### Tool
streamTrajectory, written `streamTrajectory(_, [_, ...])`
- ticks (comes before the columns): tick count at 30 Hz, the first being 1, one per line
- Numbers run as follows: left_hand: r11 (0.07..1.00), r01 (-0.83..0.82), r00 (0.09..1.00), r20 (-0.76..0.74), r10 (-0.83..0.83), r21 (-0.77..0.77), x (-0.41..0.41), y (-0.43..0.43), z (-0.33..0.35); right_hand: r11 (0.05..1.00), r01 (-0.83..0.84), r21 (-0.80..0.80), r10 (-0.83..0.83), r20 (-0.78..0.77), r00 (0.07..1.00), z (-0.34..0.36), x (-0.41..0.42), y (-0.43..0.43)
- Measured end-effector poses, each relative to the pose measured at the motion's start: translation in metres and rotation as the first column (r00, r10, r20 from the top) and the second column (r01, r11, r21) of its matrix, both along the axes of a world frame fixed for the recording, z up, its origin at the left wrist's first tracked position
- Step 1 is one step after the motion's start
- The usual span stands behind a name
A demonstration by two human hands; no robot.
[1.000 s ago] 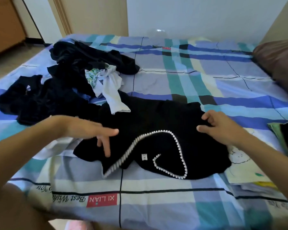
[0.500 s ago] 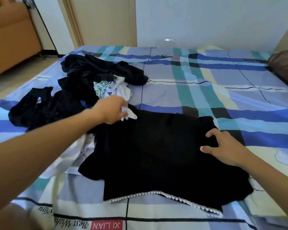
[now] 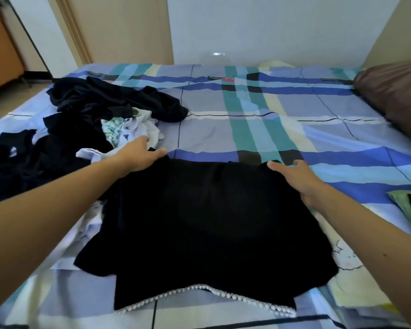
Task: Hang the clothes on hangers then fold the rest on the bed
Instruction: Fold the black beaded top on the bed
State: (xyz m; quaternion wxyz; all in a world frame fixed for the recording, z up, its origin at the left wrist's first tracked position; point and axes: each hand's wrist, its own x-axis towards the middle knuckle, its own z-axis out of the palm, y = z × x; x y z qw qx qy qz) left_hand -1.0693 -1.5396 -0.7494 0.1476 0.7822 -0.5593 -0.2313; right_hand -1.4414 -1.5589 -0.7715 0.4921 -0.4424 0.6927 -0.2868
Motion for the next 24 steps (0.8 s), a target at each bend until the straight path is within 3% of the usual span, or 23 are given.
streamTrajectory(3, [1.0, -0.01, 0.995, -0.099, 0.011, 0.007, -0.006, -0.016, -0.01, 0.995, -0.092, 0.034, 0.09, 0.064, 0.994, -0.003, -0.006, -0.014])
streamTrajectory(6, [0.995, -0.03, 0.998, -0.057, 0.025, -0.099, -0.003, -0.027, -0.006, 0.995, -0.003, -0.105, 0.016, 0.121, 0.993, 0.002, -0.019, -0.026])
streamTrajectory(8, [0.982, -0.071, 0.995, 0.052, 0.081, -0.175, 0.005, -0.037, -0.006, 0.984, 0.066, -0.163, -0.047, 0.116, 0.992, 0.003, -0.03, -0.031])
streamTrajectory(9, [0.981, -0.071, 0.972, 0.209, 0.108, -0.18, 0.006, -0.039, -0.009, 0.987, 0.051, -0.156, -0.037, 0.091, 0.995, -0.001, -0.034, -0.031])
streamTrajectory(11, [0.976, 0.018, 0.876, 0.473, 0.089, -0.215, -0.01, -0.036, -0.015, 0.996, -0.05, -0.07, 0.052, 0.014, 0.999, -0.006, -0.039, -0.027])
streamTrajectory(14, [0.89, 0.326, 0.883, 0.44, -0.166, -0.318, -0.076, -0.009, -0.015, 0.983, -0.177, 0.039, 0.18, -0.07, 0.981, -0.006, -0.046, -0.02])
streamTrajectory(16, [0.853, 0.455, 0.867, 0.345, -0.359, -0.255, -0.121, 0.023, -0.022, 0.966, -0.243, 0.084, 0.247, -0.037, 0.968, -0.001, -0.05, -0.016])
streamTrajectory(19, [0.847, 0.532, 0.823, 0.238, -0.516, -0.005, -0.153, 0.059, -0.055, 0.921, -0.369, 0.124, 0.365, 0.058, 0.929, 0.005, -0.053, -0.003])
streamTrajectory(22, [0.831, 0.547, 0.772, 0.324, -0.548, 0.101, -0.155, 0.068, -0.076, 0.893, -0.435, 0.114, 0.429, 0.072, 0.9, 0.009, -0.053, 0.013])
streamTrajectory(24, [0.836, 0.532, 0.787, 0.287, -0.546, 0.13, -0.153, 0.067, -0.067, 0.912, -0.397, 0.106, 0.393, 0.06, 0.918, 0.013, -0.052, 0.019])
